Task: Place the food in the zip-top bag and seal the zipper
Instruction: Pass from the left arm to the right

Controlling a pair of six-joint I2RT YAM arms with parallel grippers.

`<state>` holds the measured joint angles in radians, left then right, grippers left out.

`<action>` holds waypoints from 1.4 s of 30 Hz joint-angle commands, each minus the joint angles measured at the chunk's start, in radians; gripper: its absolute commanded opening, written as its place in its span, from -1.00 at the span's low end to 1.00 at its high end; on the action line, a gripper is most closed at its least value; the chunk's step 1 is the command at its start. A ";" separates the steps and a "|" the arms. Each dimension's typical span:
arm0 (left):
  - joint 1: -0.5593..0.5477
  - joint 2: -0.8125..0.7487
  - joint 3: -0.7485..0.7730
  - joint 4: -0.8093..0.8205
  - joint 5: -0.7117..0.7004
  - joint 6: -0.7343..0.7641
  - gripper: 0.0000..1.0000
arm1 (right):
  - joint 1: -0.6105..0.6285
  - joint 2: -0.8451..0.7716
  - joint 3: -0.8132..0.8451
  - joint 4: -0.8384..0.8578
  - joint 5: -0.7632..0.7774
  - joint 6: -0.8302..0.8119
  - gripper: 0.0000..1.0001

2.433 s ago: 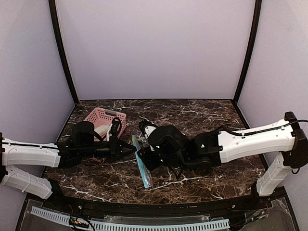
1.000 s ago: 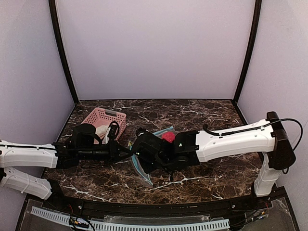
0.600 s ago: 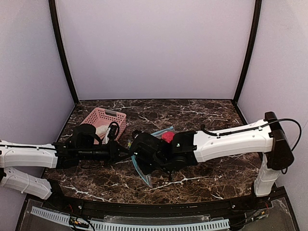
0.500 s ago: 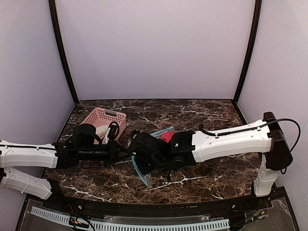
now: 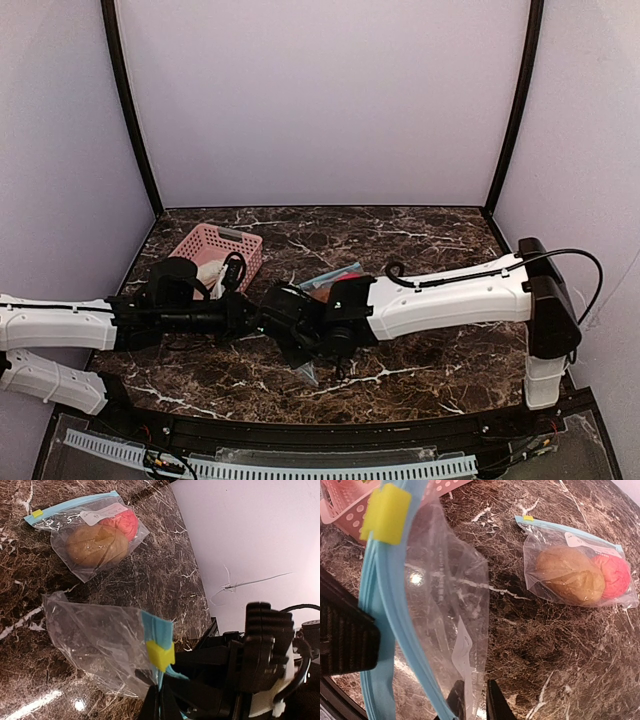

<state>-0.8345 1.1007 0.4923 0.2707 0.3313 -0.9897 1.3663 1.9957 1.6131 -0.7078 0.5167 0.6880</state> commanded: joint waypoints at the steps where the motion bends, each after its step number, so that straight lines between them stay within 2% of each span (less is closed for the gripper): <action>1: -0.005 -0.025 0.000 -0.048 -0.010 0.028 -0.99 | -0.026 -0.010 -0.014 -0.023 0.002 0.053 -0.80; 6: -0.005 -0.059 0.034 -0.198 -0.052 0.083 -0.99 | -0.056 -0.054 -0.061 -0.033 0.016 0.097 -0.96; 11: -0.006 -0.056 0.085 -0.377 -0.074 0.154 -0.99 | -0.079 -0.076 -0.072 -0.070 0.046 0.138 -0.98; 16: -0.011 -0.034 0.117 -0.428 -0.094 0.183 -0.99 | -0.081 -0.075 -0.056 -0.091 0.057 0.149 -1.00; 20: -0.022 -0.010 0.140 -0.404 -0.099 0.177 -0.99 | -0.080 -0.070 -0.039 -0.090 0.042 0.149 -1.00; 22: -0.030 0.004 0.146 -0.356 -0.089 0.162 -0.90 | -0.076 -0.068 -0.030 -0.088 0.039 0.150 -1.00; 26: -0.053 0.038 0.146 -0.215 -0.068 0.122 -0.50 | -0.071 -0.060 -0.011 -0.082 0.034 0.147 -1.00; 29: -0.069 0.070 0.153 -0.138 -0.062 0.104 0.00 | -0.070 -0.057 -0.004 -0.078 0.029 0.154 -1.00; 31: -0.080 0.085 0.153 -0.104 -0.064 0.093 0.23 | -0.071 -0.057 -0.004 -0.074 0.025 0.157 -1.00; 33: -0.090 0.096 0.148 -0.068 -0.064 0.081 0.35 | -0.069 -0.057 -0.005 -0.069 0.024 0.159 -1.00; 38: -0.096 0.105 0.138 -0.031 -0.112 0.057 0.46 | -0.067 -0.064 -0.014 -0.061 0.022 0.159 -1.00; 42: -0.096 0.122 0.156 -0.110 -0.194 0.041 0.49 | -0.065 -0.071 -0.023 -0.058 0.026 0.161 -1.00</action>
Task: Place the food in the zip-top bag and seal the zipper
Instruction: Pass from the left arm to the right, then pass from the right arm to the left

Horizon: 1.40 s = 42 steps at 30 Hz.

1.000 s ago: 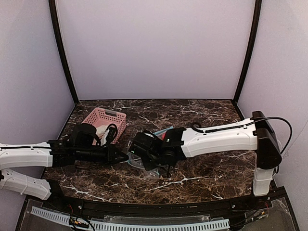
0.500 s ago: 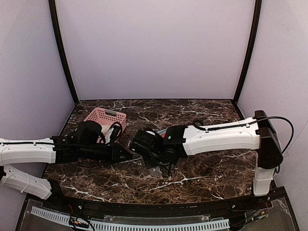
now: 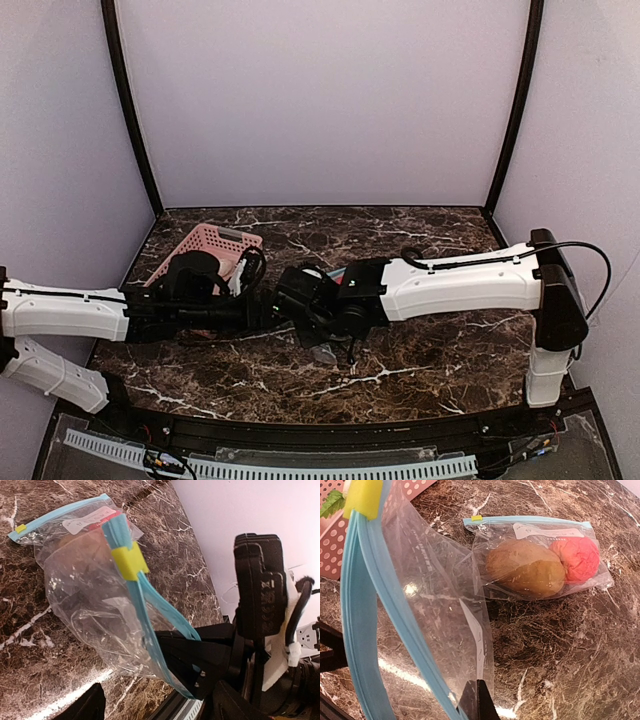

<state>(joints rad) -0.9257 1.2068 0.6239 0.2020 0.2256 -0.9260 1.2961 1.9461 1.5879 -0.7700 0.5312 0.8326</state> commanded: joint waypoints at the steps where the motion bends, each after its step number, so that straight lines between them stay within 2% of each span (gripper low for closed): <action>1: -0.004 0.026 0.028 -0.054 -0.099 -0.030 0.49 | 0.005 -0.024 0.001 0.004 0.013 0.017 -1.00; 7: -0.005 0.076 0.042 -0.058 -0.138 -0.051 0.50 | 0.010 -0.029 -0.007 0.007 0.024 0.020 -1.00; 17: -0.005 0.152 0.028 0.094 -0.115 -0.105 0.52 | 0.019 -0.026 -0.023 0.003 0.034 0.035 -1.00; 22: -0.007 0.216 0.047 0.072 -0.096 -0.101 0.48 | 0.020 -0.028 -0.017 0.002 0.045 0.037 -1.00; 24: -0.015 0.233 0.052 0.064 -0.094 -0.096 0.36 | 0.020 -0.029 -0.014 -0.001 0.056 0.043 -1.00; 30: -0.041 0.237 0.084 -0.066 -0.130 -0.040 -0.19 | 0.014 -0.036 -0.023 -0.040 0.091 0.073 -1.00; 31: -0.042 0.231 0.080 -0.084 -0.134 -0.036 -0.31 | 0.011 -0.038 -0.025 -0.048 0.093 0.080 -1.00; 32: -0.046 0.216 0.064 -0.111 -0.139 -0.024 -0.53 | 0.001 -0.045 -0.036 -0.064 0.099 0.088 -1.00; 33: -0.045 0.212 0.060 -0.119 -0.140 -0.016 -0.63 | -0.003 -0.049 -0.039 -0.072 0.105 0.092 -1.00; 37: -0.047 0.187 0.038 -0.211 -0.161 0.017 -0.82 | -0.021 -0.064 -0.048 -0.102 0.127 0.105 -1.00; 42: -0.048 0.162 0.043 -0.304 -0.181 0.062 -0.90 | -0.037 -0.079 -0.050 -0.122 0.146 0.108 -1.00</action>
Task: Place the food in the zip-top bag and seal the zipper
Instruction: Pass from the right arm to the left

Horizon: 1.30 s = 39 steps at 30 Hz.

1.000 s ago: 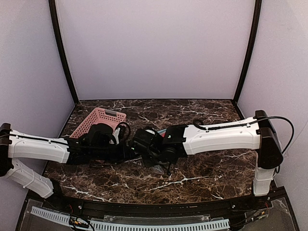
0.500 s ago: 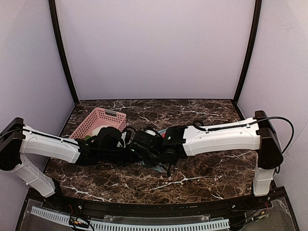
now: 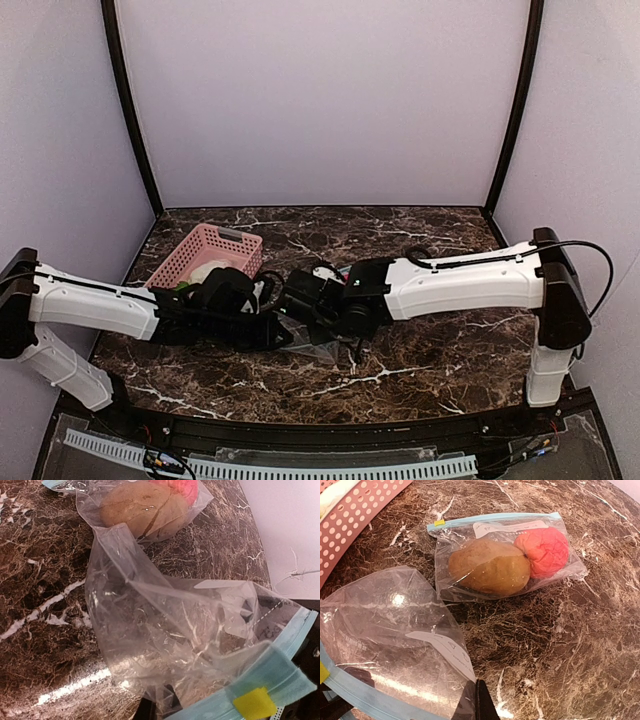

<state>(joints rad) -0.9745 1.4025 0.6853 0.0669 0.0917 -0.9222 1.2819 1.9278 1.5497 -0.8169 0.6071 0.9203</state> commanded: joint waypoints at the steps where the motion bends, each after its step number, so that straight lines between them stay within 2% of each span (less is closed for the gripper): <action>1: 0.001 -0.035 -0.009 -0.188 -0.050 0.065 -0.92 | -0.024 -0.060 -0.010 -0.077 0.072 0.020 -1.00; 6: 0.000 -0.024 0.029 -0.251 -0.068 0.099 -0.98 | -0.027 -0.055 -0.007 -0.064 0.035 -0.004 -1.00; 7: 0.000 -0.017 0.036 -0.252 -0.060 0.100 -0.99 | -0.028 -0.060 -0.012 -0.042 0.012 -0.032 -0.94; 13: 0.000 0.019 0.090 -0.244 -0.002 0.107 -0.99 | -0.027 -0.163 -0.136 0.177 -0.232 -0.248 -0.16; 15: -0.001 0.021 0.102 -0.239 0.005 0.108 -0.99 | -0.027 -0.198 -0.167 0.208 -0.309 -0.278 0.01; 22: 0.000 0.023 0.127 -0.233 0.015 0.111 -0.99 | -0.003 -0.217 -0.151 0.202 -0.373 -0.318 0.23; 30: 0.000 0.020 0.128 -0.228 0.018 0.105 -0.99 | 0.038 -0.113 -0.031 0.079 -0.282 -0.302 0.10; 37: 0.000 0.013 0.125 -0.229 0.016 0.107 -0.99 | 0.043 -0.074 -0.025 0.073 -0.247 -0.249 -0.27; 39: 0.000 0.011 0.121 -0.229 0.012 0.107 -0.99 | 0.043 -0.075 -0.026 0.067 -0.239 -0.230 -0.48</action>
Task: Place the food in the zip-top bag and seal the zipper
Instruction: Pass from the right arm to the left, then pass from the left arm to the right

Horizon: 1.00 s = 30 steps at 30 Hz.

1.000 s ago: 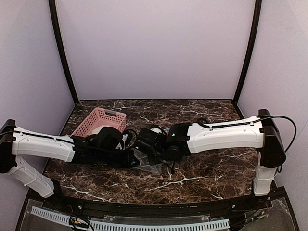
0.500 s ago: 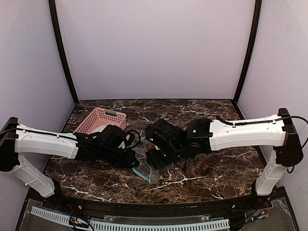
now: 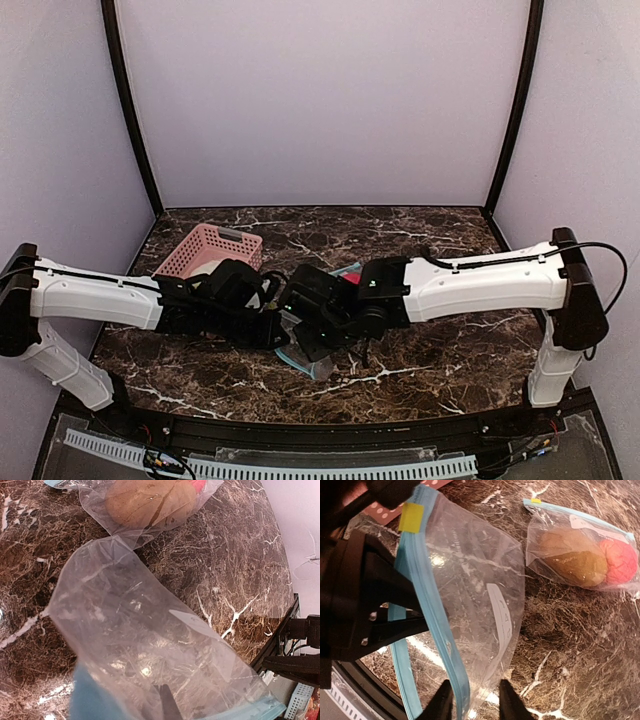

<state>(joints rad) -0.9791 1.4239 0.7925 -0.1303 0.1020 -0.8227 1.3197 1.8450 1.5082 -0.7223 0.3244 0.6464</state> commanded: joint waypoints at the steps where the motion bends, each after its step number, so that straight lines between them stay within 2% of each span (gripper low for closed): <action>1: 0.005 -0.013 0.012 -0.031 0.000 0.009 -0.99 | 0.006 0.005 0.014 -0.031 0.048 0.053 -0.57; 6: 0.005 -0.022 -0.014 -0.055 -0.034 0.027 -0.99 | -0.002 -0.033 -0.010 -0.047 0.063 0.092 -0.68; 11: 0.005 -0.063 -0.078 0.001 -0.054 0.085 -0.99 | -0.027 -0.082 -0.074 -0.047 0.065 0.147 -1.00; 15: 0.005 -0.106 -0.149 0.057 -0.058 0.149 -0.99 | -0.040 -0.104 -0.098 -0.058 0.080 0.196 -1.00; 21: 0.005 -0.154 -0.145 0.071 -0.010 0.219 -0.91 | -0.039 -0.098 -0.077 -0.059 0.079 0.195 -1.00; 23: 0.004 -0.158 -0.125 0.070 0.007 0.233 -0.83 | -0.039 -0.087 -0.060 -0.065 0.079 0.191 -1.00; 25: 0.005 -0.157 -0.100 0.066 0.025 0.243 -0.65 | -0.039 -0.074 -0.042 -0.078 0.084 0.192 -1.00; 30: 0.004 -0.212 -0.052 0.062 0.070 0.312 0.15 | -0.037 -0.051 -0.008 -0.119 0.095 0.203 -1.00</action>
<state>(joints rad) -0.9791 1.2789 0.6926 -0.0521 0.1287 -0.5877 1.2884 1.7729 1.4586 -0.7902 0.3855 0.8284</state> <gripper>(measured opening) 0.462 0.006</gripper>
